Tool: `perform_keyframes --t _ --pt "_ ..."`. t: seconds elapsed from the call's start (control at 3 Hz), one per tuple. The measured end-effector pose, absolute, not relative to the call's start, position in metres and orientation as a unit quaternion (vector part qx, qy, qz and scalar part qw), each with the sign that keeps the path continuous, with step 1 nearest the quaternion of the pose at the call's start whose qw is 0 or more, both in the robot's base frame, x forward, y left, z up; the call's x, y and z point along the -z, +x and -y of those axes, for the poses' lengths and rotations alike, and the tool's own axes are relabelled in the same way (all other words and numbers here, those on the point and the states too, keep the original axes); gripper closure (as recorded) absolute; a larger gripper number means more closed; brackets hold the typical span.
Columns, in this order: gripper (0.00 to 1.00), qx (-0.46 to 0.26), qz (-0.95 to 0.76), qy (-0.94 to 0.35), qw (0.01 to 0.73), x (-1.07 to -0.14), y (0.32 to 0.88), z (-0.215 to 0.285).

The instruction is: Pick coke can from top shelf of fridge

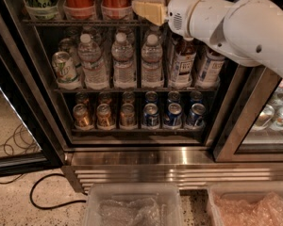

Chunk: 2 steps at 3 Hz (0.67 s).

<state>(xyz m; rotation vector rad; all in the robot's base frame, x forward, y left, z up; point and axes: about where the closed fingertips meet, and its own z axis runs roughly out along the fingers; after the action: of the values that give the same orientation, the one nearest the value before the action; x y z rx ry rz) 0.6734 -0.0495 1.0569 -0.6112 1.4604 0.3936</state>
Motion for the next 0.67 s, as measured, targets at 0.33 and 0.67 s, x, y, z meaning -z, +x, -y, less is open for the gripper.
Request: perform_keyframes --t 0.33,0.67 --pt "0.32 -0.168 -0.654 -0.266 0.688 -1.0564 0.6779 0.0544" --pt "0.33 -0.168 -0.653 -0.254 0.694 -1.057 0.6821 0.06"
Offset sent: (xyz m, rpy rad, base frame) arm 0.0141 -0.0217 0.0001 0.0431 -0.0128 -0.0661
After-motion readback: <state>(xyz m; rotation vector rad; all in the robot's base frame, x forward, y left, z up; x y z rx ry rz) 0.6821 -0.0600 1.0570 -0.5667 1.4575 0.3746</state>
